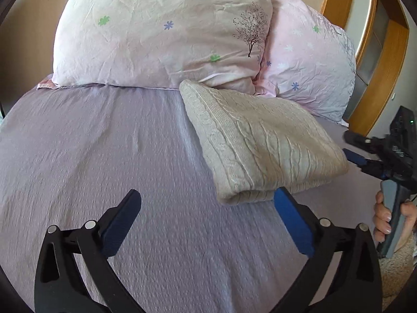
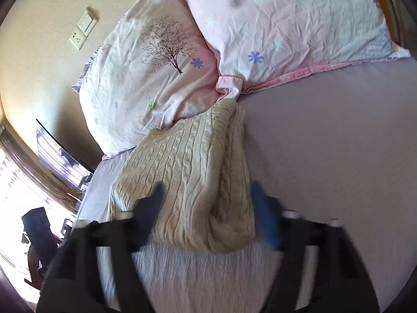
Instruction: Fold small clothes
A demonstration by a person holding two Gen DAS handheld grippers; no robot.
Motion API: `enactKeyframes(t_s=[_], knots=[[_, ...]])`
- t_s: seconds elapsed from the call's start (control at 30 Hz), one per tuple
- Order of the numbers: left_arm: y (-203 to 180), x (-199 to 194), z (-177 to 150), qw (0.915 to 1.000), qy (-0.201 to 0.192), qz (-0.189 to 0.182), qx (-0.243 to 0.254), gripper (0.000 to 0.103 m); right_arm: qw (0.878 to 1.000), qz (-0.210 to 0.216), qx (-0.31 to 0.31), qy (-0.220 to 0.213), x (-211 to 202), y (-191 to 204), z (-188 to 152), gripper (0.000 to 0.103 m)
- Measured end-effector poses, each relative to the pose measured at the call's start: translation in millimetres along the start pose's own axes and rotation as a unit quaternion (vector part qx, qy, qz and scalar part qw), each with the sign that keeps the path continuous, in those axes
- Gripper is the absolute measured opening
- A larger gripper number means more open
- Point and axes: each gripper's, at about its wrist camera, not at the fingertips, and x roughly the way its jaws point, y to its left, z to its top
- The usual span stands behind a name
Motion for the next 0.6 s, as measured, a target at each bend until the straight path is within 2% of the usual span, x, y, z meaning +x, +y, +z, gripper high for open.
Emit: enactKeyframes(t_s=[0.07,0.13,0.27,0.4,0.47,0.57,0.6], knots=[[-5,5,-3,0.9998,0.017,0.007,0.007,0.102,0.998,-0.054,-0.033,-0.014,-17,10,-17,0.101],[-11,15,-6,0.9989,0.038,0.022,0.017,0.102,0.993,-0.095,-0.064,-0.003,-14,20,-29,0.101],[-19,30,-13,0.9961,0.060,0.049,0.041,0.102,0.988,-0.110,-0.097,0.047,11,30,-47,0.101],[-21,38,-15,0.9938,0.076,0.065,0.050,0.102,0.977,-0.149,-0.140,0.068,28,46,-60,0.101],[-21,41,-16,0.9926,0.079,0.076,0.053,0.102,0.974,-0.160,-0.144,0.075,34,50,-62,0.101],[-25,44,-18,0.9901,0.085,0.089,0.068,0.102,0.966,-0.185,-0.137,0.116,49,47,-65,0.101],[-25,44,-18,0.9902,0.084,0.088,0.067,0.102,0.964,-0.196,-0.141,0.114,49,48,-65,0.101]])
